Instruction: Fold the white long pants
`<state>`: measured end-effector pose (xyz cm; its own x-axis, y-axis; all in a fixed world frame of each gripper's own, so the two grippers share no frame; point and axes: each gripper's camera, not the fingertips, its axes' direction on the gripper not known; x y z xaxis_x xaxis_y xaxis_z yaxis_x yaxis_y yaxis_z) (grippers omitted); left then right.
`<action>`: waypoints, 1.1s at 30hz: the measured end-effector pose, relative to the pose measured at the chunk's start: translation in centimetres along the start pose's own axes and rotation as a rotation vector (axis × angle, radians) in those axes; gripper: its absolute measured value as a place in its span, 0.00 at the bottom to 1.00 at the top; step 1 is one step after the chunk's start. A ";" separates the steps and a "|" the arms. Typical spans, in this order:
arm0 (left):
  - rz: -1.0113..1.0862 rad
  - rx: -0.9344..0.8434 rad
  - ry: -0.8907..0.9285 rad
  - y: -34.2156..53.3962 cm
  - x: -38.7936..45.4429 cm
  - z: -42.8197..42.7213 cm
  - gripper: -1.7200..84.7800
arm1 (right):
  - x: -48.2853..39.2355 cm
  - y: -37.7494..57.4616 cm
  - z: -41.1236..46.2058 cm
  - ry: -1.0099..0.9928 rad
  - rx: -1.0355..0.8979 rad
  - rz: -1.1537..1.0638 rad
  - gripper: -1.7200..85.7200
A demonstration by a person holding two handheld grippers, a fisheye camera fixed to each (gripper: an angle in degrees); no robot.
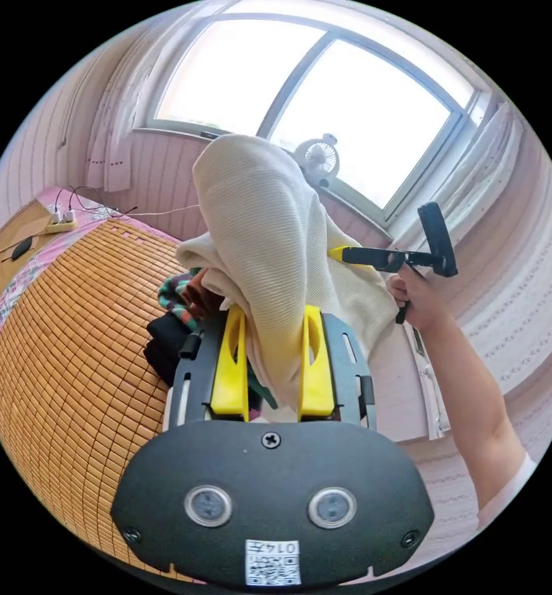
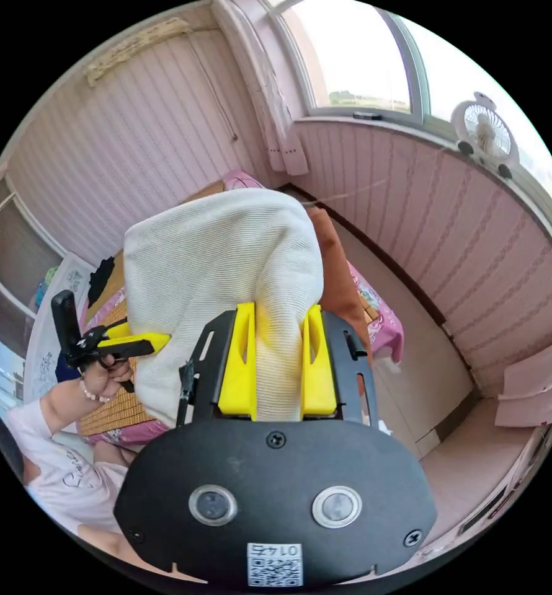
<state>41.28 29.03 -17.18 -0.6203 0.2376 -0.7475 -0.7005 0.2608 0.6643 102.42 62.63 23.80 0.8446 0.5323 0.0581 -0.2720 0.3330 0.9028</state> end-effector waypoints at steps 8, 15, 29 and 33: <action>-0.238 0.013 0.138 -2.3 -10.8 2.6 0.18 | -2.1 -4.5 5.9 0.061 0.116 -0.030 0.16; -0.232 0.085 0.195 2.1 -9.7 -3.6 0.16 | -4.3 -4.6 3.9 0.101 0.071 0.005 0.17; -0.469 0.057 -0.253 37.0 -8.3 -35.3 0.14 | -17.9 5.9 -7.2 0.159 0.311 -0.079 0.18; -0.553 0.148 -0.340 44.0 -5.3 -42.5 0.14 | -25.2 10.0 -5.9 0.044 0.261 -0.147 0.18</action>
<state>-1.23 -0.49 15.85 -0.0207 0.3080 -0.9512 -0.8128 0.5488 0.1954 75.67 57.17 28.85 0.8436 0.5286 -0.0943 -0.0164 0.2009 0.9795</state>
